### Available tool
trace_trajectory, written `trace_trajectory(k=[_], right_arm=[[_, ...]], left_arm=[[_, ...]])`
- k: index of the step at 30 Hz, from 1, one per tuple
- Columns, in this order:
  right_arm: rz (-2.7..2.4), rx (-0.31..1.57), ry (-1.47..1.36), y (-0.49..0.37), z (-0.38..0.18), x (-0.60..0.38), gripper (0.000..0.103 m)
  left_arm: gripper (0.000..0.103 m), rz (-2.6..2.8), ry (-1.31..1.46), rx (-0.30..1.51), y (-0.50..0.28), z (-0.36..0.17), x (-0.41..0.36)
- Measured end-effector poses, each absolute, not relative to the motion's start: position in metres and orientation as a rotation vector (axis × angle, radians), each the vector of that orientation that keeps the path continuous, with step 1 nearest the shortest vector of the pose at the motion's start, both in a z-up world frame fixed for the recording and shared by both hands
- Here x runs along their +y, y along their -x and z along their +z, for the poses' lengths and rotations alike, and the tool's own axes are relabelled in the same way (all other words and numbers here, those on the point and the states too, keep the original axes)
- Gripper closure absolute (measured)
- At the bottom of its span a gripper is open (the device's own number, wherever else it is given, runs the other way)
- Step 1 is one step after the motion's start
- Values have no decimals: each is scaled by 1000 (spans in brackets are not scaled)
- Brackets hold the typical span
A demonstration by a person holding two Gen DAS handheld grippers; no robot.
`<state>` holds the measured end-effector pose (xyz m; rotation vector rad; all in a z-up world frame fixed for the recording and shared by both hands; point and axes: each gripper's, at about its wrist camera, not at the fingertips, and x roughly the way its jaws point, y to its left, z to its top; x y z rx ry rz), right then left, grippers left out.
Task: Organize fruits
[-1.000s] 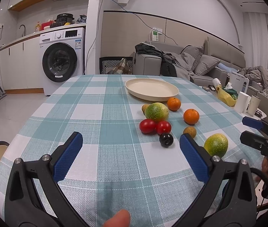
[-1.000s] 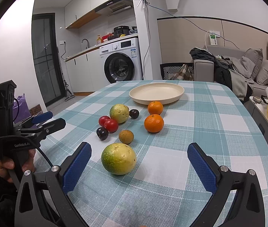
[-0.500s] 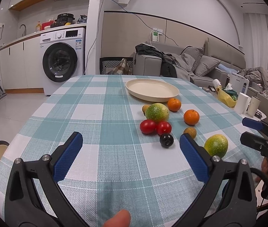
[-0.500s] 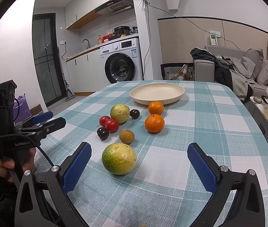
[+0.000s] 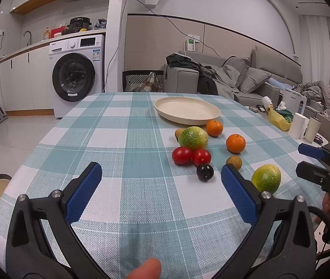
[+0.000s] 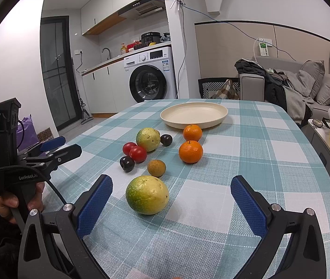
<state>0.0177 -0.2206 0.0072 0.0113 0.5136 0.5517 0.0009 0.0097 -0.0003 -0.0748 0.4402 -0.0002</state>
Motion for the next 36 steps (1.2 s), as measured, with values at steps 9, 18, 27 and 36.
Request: trace_trajectory(k=[9,18,27,36], right_arm=[[551,512,-11,-17,7,-221,0],[552,513,-10,-17,7,-221,0],[557,518,-6,-18,8,-215,0],[548,548,-32,-25,16,-213,0]], left_arm=[[1,-1,77,439,-1,0,10],[1,3,87,454,-3,0,9],[1,18,104,482,-9,0,13],[1,28,105,514,-15,3,14]])
